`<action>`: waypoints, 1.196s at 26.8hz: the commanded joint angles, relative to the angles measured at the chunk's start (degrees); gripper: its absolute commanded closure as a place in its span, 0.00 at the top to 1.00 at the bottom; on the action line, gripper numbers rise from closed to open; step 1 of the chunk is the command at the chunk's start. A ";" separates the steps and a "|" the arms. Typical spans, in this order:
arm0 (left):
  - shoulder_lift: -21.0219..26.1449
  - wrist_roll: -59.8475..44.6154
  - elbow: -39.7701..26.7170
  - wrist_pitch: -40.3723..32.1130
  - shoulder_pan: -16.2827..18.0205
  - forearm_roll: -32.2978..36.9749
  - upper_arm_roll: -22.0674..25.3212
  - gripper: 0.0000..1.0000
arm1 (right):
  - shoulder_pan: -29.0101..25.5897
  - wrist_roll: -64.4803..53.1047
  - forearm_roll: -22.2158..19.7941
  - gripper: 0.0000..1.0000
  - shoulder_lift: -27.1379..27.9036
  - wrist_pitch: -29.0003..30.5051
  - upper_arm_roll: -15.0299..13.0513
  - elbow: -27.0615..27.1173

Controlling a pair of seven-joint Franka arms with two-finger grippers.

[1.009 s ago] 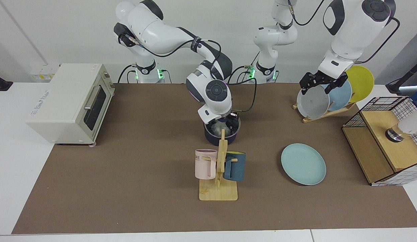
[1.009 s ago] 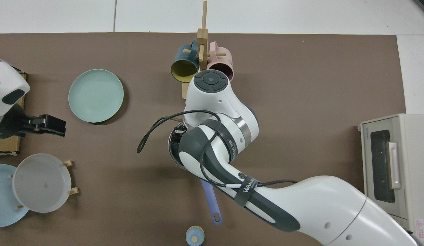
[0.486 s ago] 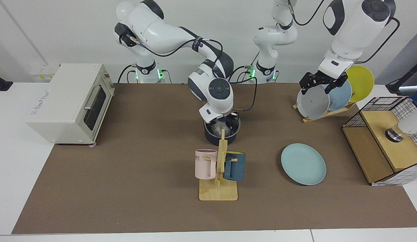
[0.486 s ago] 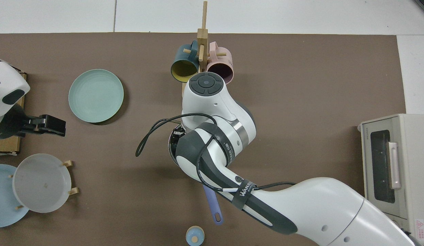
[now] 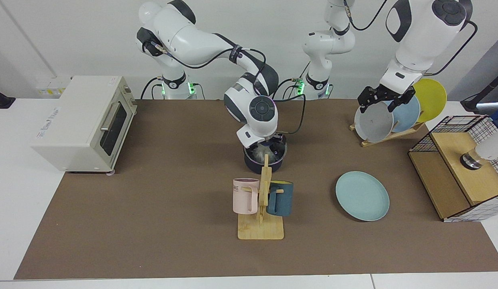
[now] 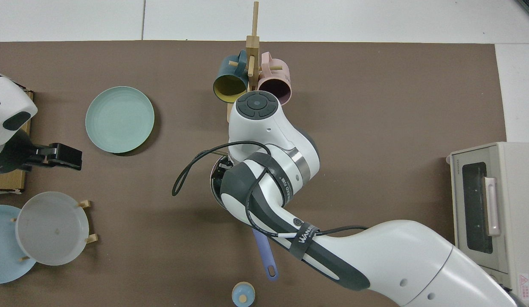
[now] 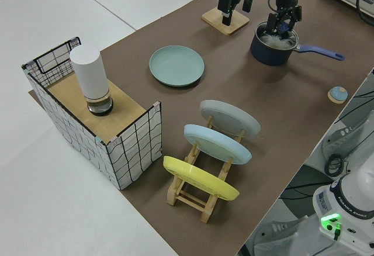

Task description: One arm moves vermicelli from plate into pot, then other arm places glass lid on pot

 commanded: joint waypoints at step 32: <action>-1.11 0.57 -0.06 -0.42 0.72 -0.32 -0.39 1.00 | -2.31 -4.77 -4.25 1.00 -6.34 -1.29 2.64 3.04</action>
